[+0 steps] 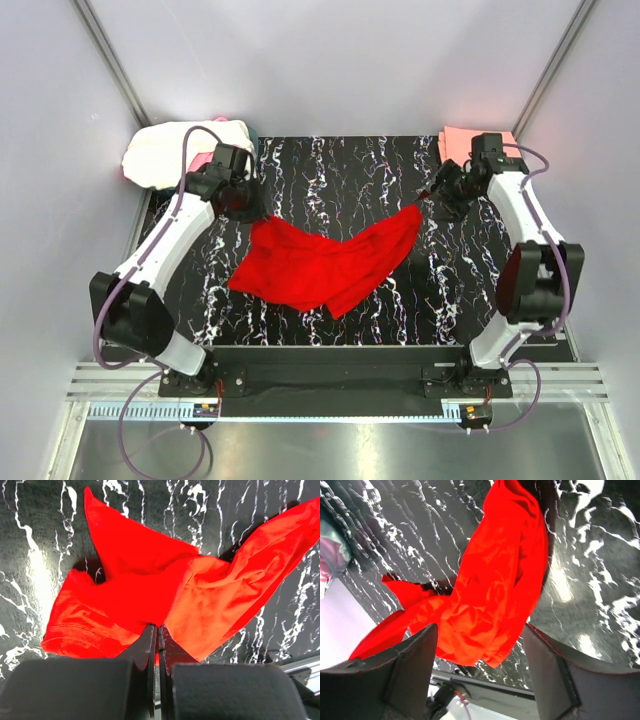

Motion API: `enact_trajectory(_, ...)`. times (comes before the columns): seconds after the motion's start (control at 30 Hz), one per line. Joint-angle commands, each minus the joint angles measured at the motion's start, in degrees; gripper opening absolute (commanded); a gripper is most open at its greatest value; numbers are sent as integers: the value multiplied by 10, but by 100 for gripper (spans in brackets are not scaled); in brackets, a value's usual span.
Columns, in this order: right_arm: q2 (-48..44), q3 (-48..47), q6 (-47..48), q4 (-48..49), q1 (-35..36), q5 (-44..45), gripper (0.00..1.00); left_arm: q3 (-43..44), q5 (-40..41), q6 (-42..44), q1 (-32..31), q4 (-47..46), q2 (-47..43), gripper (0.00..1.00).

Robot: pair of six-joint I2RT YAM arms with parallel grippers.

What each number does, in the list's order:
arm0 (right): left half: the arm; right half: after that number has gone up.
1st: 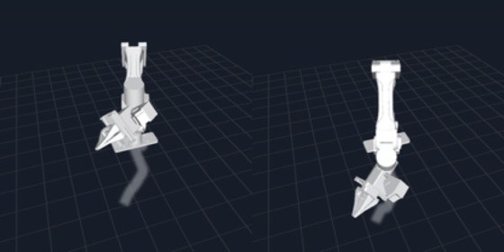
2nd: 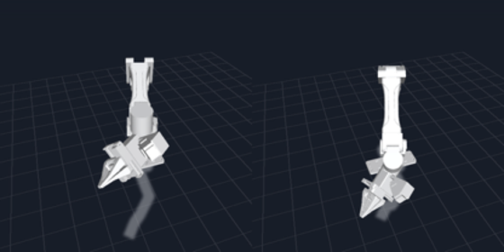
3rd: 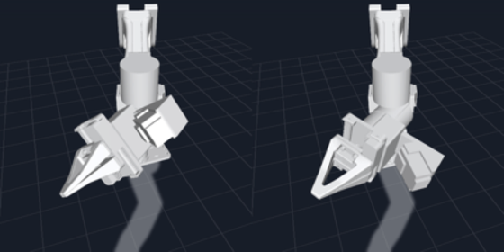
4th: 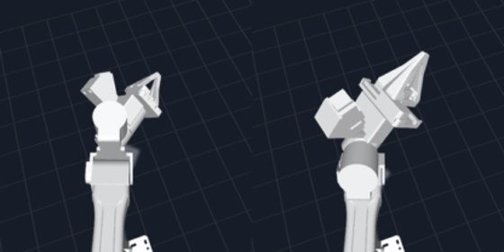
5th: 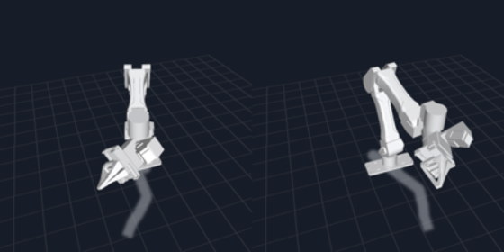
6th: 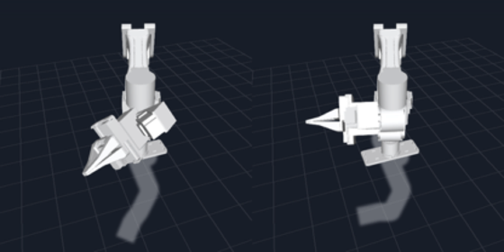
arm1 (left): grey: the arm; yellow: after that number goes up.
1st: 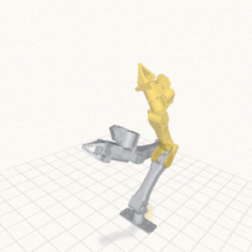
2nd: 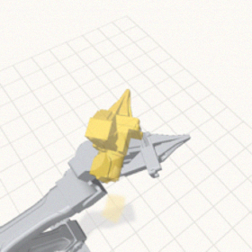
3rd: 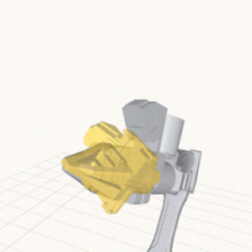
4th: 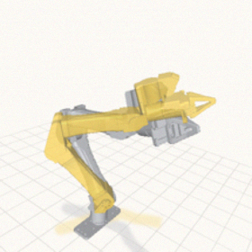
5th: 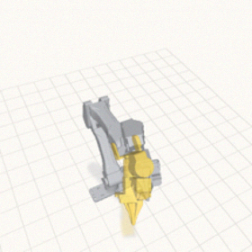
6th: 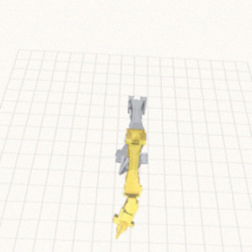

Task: Fold and stack the t-shirts
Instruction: Flatten the tshirt out

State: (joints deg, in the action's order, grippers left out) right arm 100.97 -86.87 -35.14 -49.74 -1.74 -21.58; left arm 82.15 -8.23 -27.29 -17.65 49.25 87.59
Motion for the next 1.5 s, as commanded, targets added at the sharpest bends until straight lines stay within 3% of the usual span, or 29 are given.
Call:
enact_trajectory(0.0, -43, 41, 21, 15, 4, 42, 74, -39, 8, 14, 1, -35, -29, 0)
enact_trajectory(0.17, 37, -8, 45, 3, 5, 58, 70, -82, 4, 14, 1, -63, -58, 0)
enact_trajectory(0.4, 164, -163, 88, -24, 5, 99, 65, -117, -10, 32, 1, -81, -87, 0)
enact_trajectory(0.6, 228, -197, 91, -8, 9, 74, 61, -150, -19, 40, 0, -104, -96, 0)
enact_trajectory(0.9, 192, -118, 86, 46, 57, 56, 51, -171, -21, 40, 1, -125, -101, 0)
enact_trajectory(1.07, 176, -64, 81, 79, 68, 69, 50, -190, -26, 38, 1, -133, -108, 0)
enact_trajectory(1.47, 144, -31, 121, 53, 59, 155, 54, -216, -22, 40, 1, -127, -136, 0)
